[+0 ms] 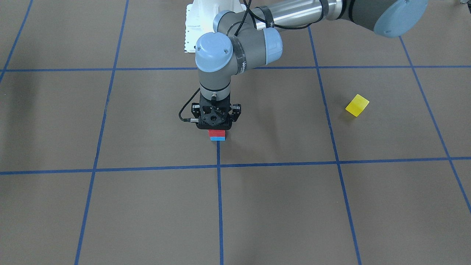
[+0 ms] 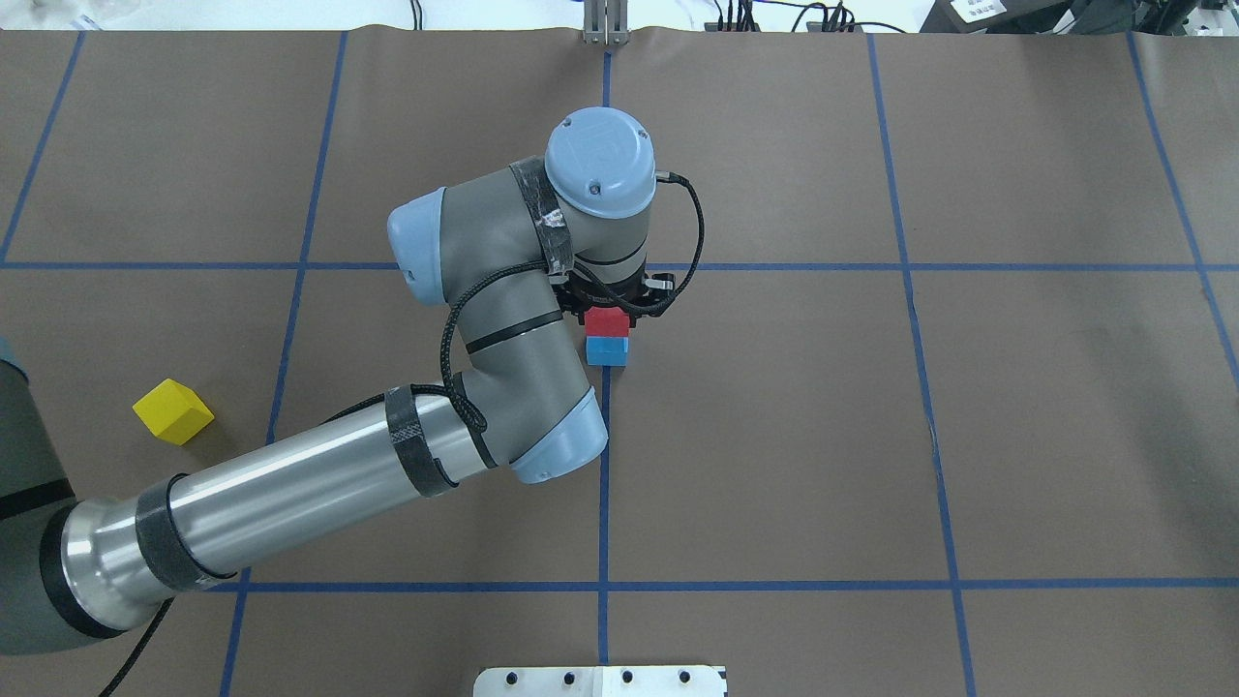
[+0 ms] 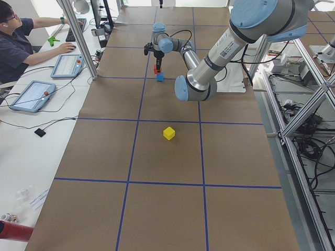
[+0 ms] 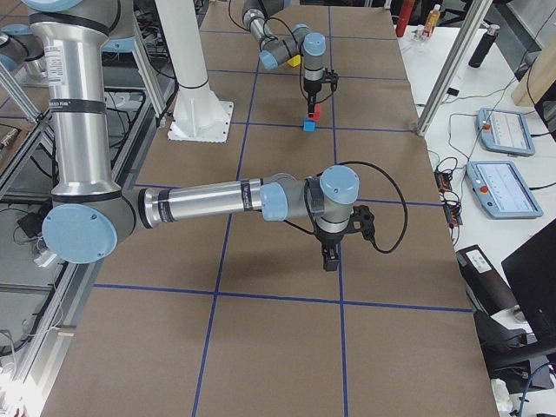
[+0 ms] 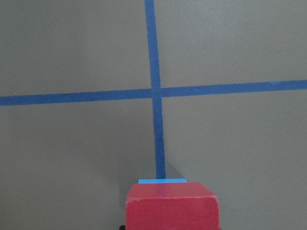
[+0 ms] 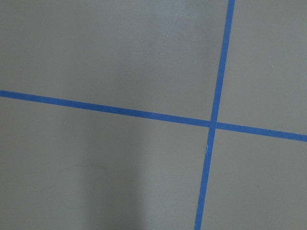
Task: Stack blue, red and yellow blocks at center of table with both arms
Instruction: 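Lower the red cube onto the blue cube and open the left gripper, then move the left gripper back over the yellow cube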
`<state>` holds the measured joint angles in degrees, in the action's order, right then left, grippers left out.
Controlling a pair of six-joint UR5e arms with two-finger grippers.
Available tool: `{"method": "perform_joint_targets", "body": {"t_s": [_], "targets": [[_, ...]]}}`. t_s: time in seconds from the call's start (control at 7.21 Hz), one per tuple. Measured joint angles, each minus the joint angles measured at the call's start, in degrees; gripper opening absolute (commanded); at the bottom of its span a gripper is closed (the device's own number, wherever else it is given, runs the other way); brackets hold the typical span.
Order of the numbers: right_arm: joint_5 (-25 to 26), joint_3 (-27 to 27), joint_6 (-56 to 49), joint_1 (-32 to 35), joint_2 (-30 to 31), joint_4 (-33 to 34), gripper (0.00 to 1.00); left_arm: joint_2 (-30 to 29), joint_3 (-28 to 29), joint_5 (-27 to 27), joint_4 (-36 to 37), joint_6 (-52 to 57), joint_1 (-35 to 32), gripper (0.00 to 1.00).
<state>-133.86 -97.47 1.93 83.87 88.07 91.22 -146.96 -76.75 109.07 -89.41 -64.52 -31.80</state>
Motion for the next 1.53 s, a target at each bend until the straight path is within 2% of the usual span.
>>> {"method": "perform_joint_targets", "body": {"t_s": [0.28,0.42,0.56,0.69,1.25,1.53], "targets": [[-0.23,0.0,0.0,-0.02,0.0,0.01,1.0,0.16,-0.06,0.0,0.02,-0.2,0.06,0.0],[-0.3,0.0,0.0,-0.02,-0.02,0.01,1.0,0.22,-0.06,0.0,0.02,-0.19,0.07,0.04],[-0.34,0.0,0.0,-0.02,-0.06,0.03,1.0,0.24,-0.06,0.02,-0.03,-0.16,0.07,0.68],[-0.35,0.0,0.0,-0.02,-0.07,0.05,1.0,0.26,-0.04,0.04,-0.23,-0.07,0.07,1.0],[-0.35,0.02,0.0,0.08,-0.09,0.06,1.0,0.24,-1.17,0.04,-0.41,-0.14,-0.09,1.0],[-0.37,0.0,-0.23,0.41,-0.08,0.04,1.0,1.54,-8.92,1.73,4.96,1.12,-2.39,1.0]]}}
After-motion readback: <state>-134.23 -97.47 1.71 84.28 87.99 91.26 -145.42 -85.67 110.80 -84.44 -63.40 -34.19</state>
